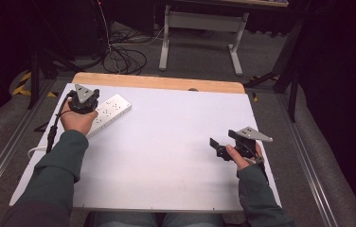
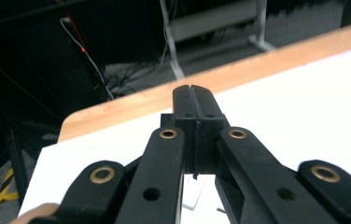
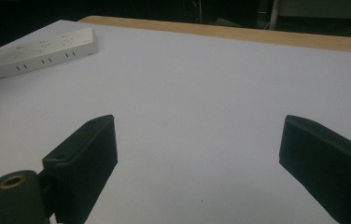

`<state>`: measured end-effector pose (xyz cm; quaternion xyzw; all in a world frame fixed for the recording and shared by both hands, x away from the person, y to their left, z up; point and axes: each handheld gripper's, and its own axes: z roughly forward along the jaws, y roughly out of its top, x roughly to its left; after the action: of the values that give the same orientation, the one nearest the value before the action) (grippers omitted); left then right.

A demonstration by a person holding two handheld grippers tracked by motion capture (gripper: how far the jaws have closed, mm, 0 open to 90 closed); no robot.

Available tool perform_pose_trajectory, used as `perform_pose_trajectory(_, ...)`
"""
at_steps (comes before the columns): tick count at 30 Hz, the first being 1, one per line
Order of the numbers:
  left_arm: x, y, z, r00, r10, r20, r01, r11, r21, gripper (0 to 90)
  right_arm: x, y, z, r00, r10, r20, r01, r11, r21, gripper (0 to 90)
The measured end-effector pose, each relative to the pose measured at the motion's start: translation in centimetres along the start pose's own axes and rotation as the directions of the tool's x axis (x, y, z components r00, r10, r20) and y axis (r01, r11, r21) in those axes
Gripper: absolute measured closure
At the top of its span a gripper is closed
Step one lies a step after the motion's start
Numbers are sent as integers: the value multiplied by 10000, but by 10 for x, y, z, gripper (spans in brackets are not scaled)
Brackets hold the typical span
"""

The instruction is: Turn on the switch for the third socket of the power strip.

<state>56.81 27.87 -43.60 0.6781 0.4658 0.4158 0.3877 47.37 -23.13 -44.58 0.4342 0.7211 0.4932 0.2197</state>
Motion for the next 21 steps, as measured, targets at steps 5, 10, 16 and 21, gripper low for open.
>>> perform_pose_trajectory(5, -2, 2, 16, 9999, 14, 169, -22, 9991, 431, 899, -2, -2, -1, 9999, 128, 26, -128, 9999, 13, 118)
perform_pose_trajectory(10, -5, 3, 27, 9992, -11, 410, -32, 9945, 1044, 900, -2, -3, 1, 9999, 127, 20, -128, 9998, 117, 117)
perform_pose_trajectory(16, -6, 5, 37, 9978, -80, 657, -22, 9881, 1536, 900, -1, -2, 0, 10000, 70, 58, -71, 9999, 95, 119)
perform_pose_trajectory(21, -4, -1, 47, 9977, -191, 643, 46, 9761, 2174, 900, 1, -2, -1, 10000, 78, 49, -78, 9999, 64, 120)
